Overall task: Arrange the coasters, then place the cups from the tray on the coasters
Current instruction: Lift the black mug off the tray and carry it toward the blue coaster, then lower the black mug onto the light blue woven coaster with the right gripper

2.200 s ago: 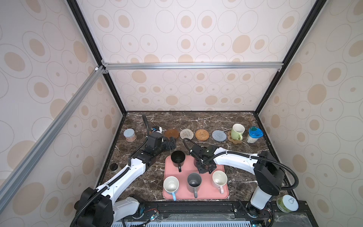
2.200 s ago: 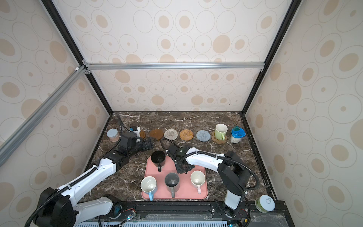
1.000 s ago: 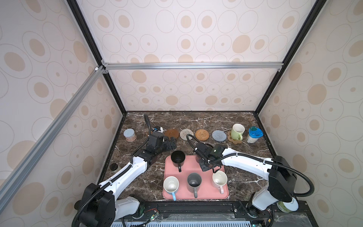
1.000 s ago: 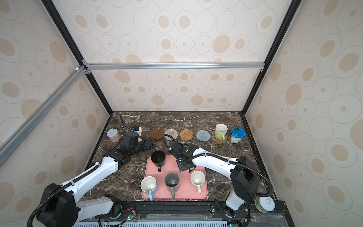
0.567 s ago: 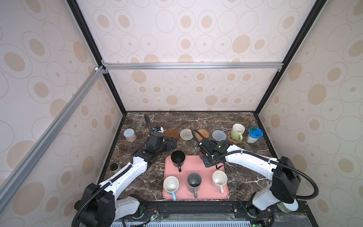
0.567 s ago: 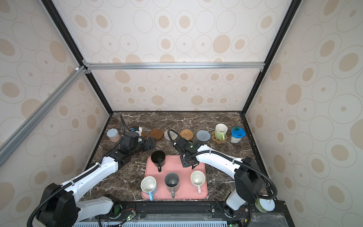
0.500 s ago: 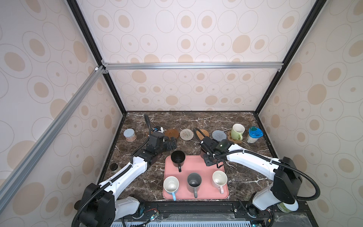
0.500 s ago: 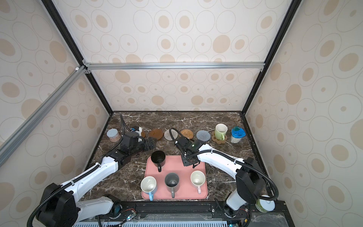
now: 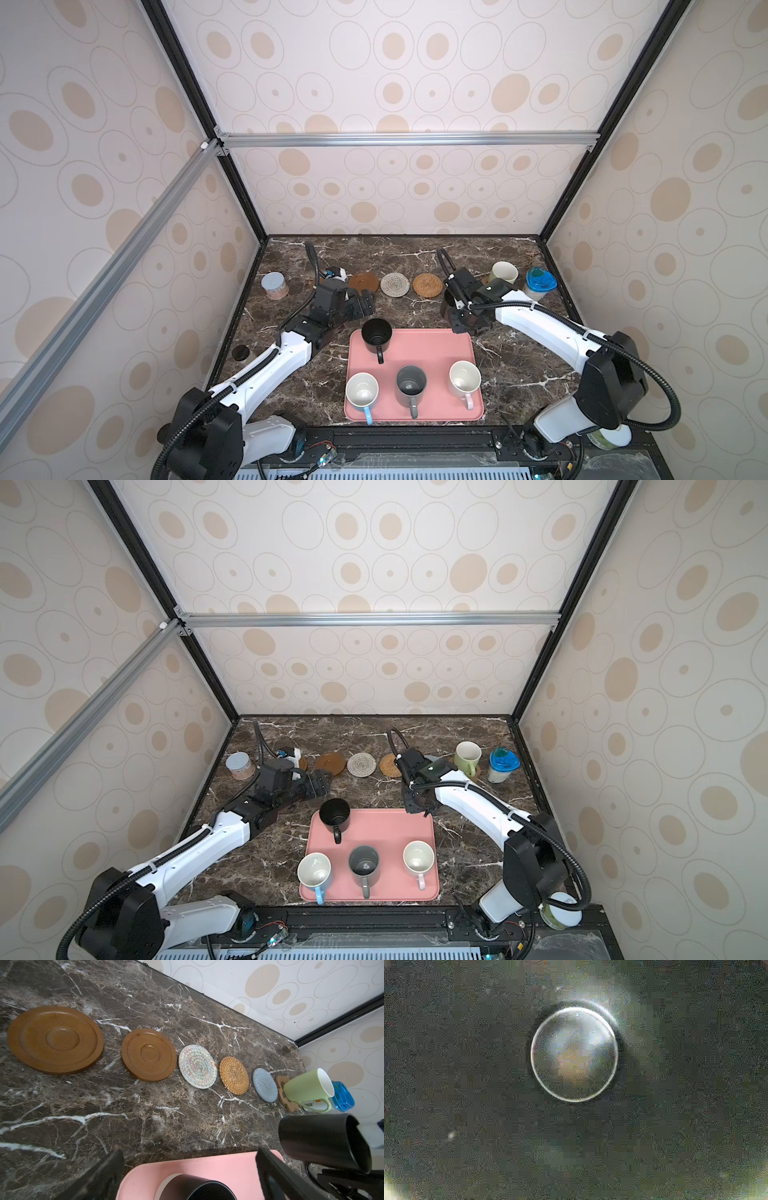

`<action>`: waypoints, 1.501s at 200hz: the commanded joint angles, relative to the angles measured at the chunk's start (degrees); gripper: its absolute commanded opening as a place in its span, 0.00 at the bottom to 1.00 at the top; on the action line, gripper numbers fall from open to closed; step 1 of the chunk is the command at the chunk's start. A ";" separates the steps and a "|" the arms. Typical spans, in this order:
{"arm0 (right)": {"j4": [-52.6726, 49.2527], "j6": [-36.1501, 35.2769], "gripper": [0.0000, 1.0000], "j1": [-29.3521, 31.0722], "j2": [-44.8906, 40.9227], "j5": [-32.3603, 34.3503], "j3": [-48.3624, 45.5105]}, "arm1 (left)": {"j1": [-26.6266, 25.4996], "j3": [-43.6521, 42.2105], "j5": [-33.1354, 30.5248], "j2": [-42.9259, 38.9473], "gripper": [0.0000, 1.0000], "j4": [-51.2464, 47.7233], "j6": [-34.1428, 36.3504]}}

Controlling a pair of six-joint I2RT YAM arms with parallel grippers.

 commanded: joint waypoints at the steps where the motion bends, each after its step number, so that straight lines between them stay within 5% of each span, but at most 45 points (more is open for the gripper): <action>1: 1.92 -3.22 0.12 -2.15 0.96 -0.61 3.70 | -0.10 -0.07 -0.47 -1.55 1.00 0.71 -1.03; 155: 4.74 -13.76 0.12 -16.00 14.98 -6.70 17.25 | -0.25 -0.64 -0.46 -1.95 1.00 1.34 -1.30; 300: 5.04 -15.49 0.11 -18.75 24.36 -4.53 25.80 | -0.48 -2.20 0.25 -3.36 1.00 1.89 -2.18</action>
